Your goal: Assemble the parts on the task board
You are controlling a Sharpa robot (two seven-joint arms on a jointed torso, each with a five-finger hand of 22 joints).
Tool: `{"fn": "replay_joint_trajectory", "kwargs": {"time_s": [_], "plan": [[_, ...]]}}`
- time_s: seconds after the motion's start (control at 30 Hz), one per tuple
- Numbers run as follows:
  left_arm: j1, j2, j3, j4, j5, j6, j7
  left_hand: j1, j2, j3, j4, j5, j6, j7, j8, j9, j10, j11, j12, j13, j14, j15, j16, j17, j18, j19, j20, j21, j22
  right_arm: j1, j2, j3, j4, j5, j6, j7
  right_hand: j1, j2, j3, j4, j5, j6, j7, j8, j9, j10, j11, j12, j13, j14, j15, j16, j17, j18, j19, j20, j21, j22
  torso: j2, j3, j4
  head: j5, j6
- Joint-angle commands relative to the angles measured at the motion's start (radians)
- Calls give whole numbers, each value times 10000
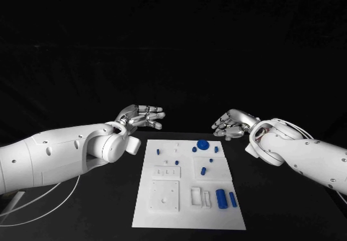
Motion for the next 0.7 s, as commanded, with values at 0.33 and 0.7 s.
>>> {"fn": "replay_joint_trajectory", "kwargs": {"time_s": [0.33,0.7], "plan": [[351,-671,16,1313,-789,554,73,-355,-364,189,9,-65,88,-81,-78,-12,-510,1,-26,17,-188,4,240,835,-23,-214,11,710,187,110,462,5,-48,-2732,-40,-1197,-186,-776,1370,311,-421,-88,-29,36,82,314,-92,74,92,13,-210,1570,1821,261,503,-243,3151,3340,630,-141,91,-193,328],[521,-876,13,1774,-1179,484,-113,-427,-687,409,267,-100,-30,-114,-73,-17,-783,-12,-19,20,-226,-11,204,929,10,-171,-4,973,190,182,970,-203,-271,-3479,-101,-1532,-338,-957,1383,478,-448,-84,-36,33,116,173,-49,75,62,45,-145,1512,1816,199,297,-157,3816,4729,881,-213,203,-206,389]]}}
